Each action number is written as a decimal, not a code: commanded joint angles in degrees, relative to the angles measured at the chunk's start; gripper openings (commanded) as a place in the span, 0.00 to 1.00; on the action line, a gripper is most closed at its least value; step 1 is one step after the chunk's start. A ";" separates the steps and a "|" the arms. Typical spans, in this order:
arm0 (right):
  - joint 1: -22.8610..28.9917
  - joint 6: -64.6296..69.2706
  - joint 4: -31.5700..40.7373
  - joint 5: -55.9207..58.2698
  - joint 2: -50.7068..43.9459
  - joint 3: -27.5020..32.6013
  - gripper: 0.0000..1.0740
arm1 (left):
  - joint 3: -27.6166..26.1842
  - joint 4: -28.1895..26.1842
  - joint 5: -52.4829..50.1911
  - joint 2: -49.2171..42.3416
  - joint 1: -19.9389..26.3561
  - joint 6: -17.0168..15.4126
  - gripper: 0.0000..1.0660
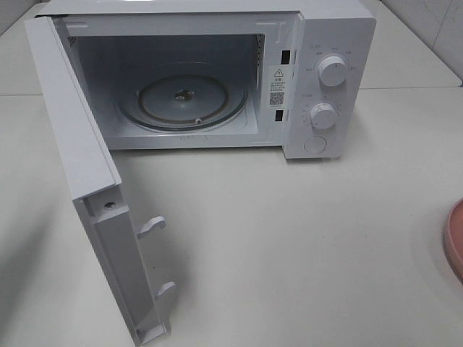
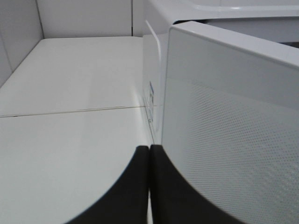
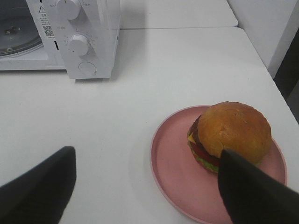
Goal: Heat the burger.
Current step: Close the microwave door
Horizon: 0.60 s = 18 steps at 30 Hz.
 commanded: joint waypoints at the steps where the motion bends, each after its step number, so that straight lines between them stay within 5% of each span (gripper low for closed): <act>1: -0.29 -0.06 0.11 -0.74 -2.01 0.00 0.70 | -0.80 5.04 -6.07 3.55 0.17 -3.61 0.00; 8: -0.29 -0.06 0.11 -0.74 -2.01 0.00 0.70 | -1.09 10.94 -15.53 11.75 0.17 -7.10 0.00; 18: -0.29 -0.06 0.11 -0.74 -2.01 0.00 0.70 | -6.30 15.99 -16.04 18.45 -1.26 -11.06 0.00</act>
